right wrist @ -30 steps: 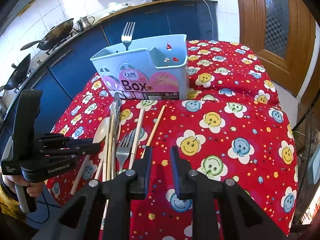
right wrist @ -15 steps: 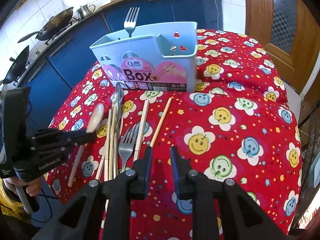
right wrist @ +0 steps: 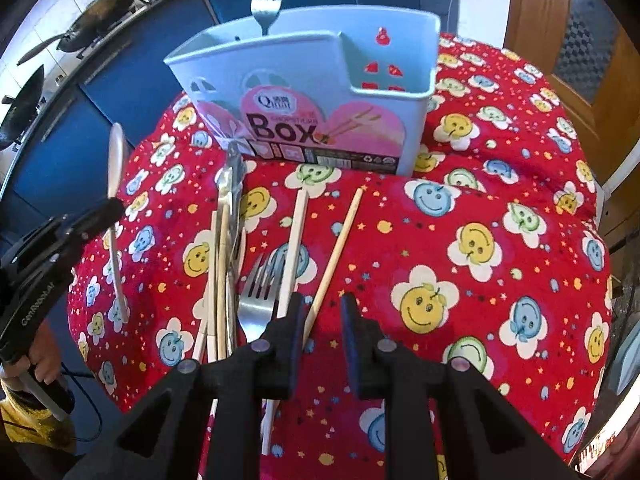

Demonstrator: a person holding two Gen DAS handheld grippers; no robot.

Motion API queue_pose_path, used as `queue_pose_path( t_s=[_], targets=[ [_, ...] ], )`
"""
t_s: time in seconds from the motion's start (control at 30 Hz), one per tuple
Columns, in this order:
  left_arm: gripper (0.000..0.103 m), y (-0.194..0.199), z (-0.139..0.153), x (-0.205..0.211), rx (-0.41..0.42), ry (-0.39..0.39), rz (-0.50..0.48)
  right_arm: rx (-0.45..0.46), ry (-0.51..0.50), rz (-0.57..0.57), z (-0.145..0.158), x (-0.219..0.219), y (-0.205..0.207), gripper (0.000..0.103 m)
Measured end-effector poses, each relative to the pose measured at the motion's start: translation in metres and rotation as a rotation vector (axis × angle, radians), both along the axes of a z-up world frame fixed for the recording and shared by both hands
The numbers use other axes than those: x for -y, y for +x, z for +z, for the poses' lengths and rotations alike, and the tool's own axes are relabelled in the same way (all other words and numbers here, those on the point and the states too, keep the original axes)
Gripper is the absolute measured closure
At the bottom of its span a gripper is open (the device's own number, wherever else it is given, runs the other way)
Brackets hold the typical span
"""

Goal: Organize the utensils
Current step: 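Grasp the wooden chopstick with the right gripper while the left carries the beige spoon to the caddy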

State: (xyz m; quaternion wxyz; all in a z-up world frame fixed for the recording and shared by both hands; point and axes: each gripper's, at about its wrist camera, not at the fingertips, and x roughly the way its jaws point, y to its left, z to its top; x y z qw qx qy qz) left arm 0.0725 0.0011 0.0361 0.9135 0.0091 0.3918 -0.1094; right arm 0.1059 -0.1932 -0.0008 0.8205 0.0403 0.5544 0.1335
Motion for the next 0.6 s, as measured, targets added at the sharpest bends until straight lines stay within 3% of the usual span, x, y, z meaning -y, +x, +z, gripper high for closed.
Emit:
queue_pose_path(
  t_s=[0.53, 0.6],
  targets=[
    [0.092, 0.005, -0.008, -0.005, 0.030, -0.026, 0.013, -0.181, -0.014, 0.011, -0.011, -0.009, 0.037, 0.082],
    [0.092, 0.004, -0.007, -0.005, 0.034, -0.033, 0.013, -0.198, -0.017, 0.011, -0.011, -0.010, 0.042, 0.086]
  ],
)
